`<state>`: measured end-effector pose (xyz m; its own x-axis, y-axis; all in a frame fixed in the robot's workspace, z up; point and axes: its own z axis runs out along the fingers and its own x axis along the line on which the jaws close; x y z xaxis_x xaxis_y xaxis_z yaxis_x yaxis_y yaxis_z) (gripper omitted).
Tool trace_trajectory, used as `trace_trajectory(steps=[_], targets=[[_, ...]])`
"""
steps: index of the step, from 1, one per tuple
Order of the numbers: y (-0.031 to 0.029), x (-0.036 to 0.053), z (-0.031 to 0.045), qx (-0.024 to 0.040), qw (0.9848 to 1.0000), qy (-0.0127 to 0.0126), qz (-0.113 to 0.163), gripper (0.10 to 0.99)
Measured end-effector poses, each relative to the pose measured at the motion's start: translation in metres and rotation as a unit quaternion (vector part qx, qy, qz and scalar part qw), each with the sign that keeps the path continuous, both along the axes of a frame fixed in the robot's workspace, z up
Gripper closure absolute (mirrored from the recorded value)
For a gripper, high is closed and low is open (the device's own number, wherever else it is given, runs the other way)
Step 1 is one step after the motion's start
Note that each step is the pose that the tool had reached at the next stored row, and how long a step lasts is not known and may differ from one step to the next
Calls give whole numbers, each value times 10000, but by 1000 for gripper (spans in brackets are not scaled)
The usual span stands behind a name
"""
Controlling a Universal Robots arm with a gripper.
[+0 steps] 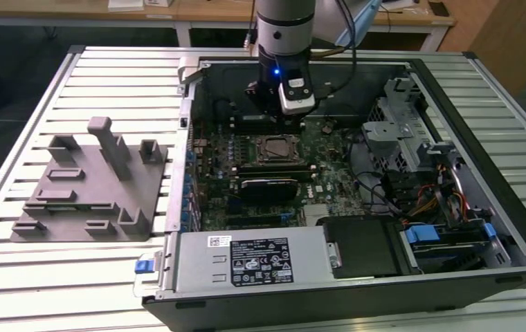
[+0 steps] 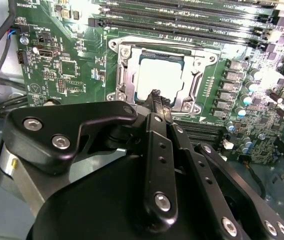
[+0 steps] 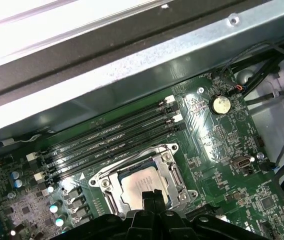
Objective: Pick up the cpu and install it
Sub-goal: 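Install the second cpu locking lever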
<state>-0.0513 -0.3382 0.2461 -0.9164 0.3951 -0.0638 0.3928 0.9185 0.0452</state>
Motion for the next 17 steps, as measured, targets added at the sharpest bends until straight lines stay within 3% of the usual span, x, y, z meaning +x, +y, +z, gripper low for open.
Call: trace_trajectory(steps=[17], targets=[[-261, 0, -1, 2, 10000, -1, -1, 980]])
